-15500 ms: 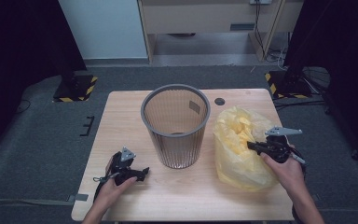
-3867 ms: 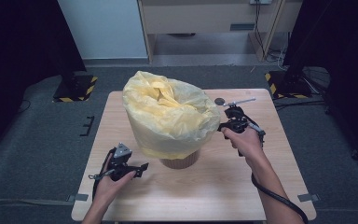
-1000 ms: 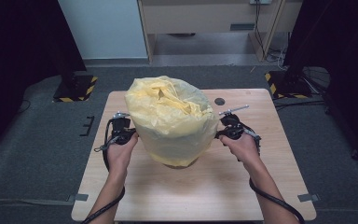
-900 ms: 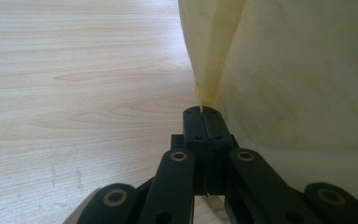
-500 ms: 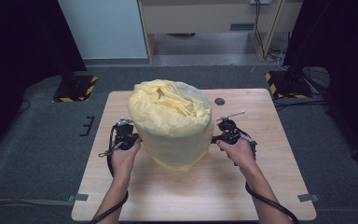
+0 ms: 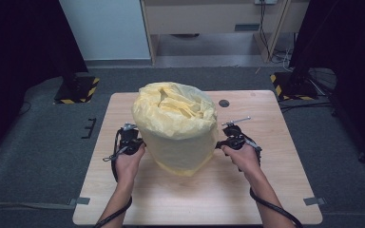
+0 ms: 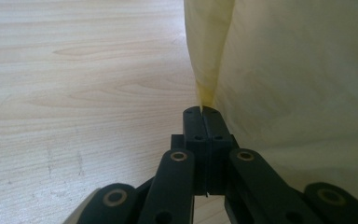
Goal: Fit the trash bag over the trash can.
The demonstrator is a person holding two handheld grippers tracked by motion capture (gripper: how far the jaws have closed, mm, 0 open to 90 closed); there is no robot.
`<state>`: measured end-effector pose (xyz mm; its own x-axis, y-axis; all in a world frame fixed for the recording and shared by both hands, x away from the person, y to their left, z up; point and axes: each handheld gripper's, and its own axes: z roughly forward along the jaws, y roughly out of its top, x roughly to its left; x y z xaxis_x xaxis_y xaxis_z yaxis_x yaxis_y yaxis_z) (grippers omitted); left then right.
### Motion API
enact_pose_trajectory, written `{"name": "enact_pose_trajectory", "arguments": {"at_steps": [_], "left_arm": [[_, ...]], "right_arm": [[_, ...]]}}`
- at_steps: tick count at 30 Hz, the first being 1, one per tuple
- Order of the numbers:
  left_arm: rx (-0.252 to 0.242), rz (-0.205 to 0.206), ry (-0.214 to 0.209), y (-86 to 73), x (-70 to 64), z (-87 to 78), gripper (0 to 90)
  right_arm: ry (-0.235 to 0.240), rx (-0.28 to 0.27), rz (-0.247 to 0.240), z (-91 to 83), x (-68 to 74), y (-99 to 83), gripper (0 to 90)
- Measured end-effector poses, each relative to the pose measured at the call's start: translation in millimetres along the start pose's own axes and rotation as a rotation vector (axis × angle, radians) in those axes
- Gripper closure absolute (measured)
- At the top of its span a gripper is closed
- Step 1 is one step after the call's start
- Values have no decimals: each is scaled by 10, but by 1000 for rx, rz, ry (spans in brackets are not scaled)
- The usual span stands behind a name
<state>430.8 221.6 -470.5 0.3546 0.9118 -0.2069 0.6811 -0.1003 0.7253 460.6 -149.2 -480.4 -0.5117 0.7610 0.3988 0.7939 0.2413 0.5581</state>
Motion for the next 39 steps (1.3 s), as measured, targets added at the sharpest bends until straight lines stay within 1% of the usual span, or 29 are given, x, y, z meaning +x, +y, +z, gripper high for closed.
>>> {"name": "enact_pose_trajectory", "arguments": {"at_steps": [7, 13, 19, 24, 26, 29, 33, 35, 37, 39], "left_arm": [[0, -15, 5, -57, 49, 46, 900], [4, -16, 16, -79, 78, 62, 900], [1, -18, 14, -86, 84, 71, 900], [-1, -18, 8, -77, 70, 93, 897], [-2, -16, 14, -73, 70, 109, 894], [-9, -21, 20, -67, 72, 123, 893], [-27, -18, 24, -44, 58, 126, 893], [-28, -11, 31, -33, 53, 131, 893], [-30, -17, 32, -30, 64, 136, 891], [-41, -33, 33, -33, 95, 131, 884]], "right_arm": [[-4, 2, 6, 33, -48, -41, 900], [-4, 6, 19, 67, -67, -64, 900], [-7, -3, 14, 65, -74, -70, 900], [-15, -7, 36, 44, -110, -75, 900], [-15, -4, 39, 53, -121, -77, 900], [-3, -11, 32, 75, -101, -76, 900], [-3, -18, 33, 87, -95, -69, 900], [-9, -21, 34, 86, -95, -62, 900], [-11, -26, 37, 83, -103, -56, 900], [-12, -27, 42, 82, -115, -55, 900]]}}
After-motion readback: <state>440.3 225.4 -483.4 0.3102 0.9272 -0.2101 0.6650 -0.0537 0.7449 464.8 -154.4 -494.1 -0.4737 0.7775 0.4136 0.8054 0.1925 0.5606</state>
